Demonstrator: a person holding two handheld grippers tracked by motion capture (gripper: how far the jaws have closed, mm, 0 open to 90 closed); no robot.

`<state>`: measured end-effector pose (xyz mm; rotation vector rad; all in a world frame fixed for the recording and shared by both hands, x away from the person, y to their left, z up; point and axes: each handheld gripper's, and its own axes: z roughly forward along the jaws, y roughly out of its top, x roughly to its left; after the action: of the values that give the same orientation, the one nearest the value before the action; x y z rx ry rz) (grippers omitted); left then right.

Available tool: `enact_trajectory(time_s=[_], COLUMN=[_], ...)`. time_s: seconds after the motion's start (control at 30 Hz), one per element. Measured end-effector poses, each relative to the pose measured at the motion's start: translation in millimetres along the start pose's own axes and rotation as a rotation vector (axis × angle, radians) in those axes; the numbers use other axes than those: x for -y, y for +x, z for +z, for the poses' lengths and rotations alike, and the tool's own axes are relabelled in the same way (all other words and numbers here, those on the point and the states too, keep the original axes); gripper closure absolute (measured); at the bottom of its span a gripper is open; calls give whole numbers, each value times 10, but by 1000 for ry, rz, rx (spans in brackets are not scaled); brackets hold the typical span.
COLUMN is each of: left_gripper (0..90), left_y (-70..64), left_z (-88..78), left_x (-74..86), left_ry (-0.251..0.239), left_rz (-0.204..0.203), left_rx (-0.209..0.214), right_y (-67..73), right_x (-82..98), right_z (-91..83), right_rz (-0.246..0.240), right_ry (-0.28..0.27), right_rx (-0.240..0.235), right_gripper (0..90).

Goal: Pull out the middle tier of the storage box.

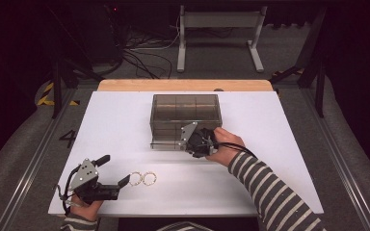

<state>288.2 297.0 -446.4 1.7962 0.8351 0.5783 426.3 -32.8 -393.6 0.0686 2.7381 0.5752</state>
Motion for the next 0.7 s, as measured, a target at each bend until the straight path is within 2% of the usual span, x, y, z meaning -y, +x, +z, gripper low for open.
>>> enact_trajectory(time_s=[0.57,0.7], left_gripper=[26,26], left_y=[0,1], left_z=[2,1], left_x=[1,1], left_ry=[3,3], left_rz=[-2,-1], left_rx=[2,3], right_y=[13,4], right_x=[23,16], right_z=[23,-19], right_rz=[-4,22], right_ry=[4,-22], right_rx=[-14,-54], right_gripper=[702,613])
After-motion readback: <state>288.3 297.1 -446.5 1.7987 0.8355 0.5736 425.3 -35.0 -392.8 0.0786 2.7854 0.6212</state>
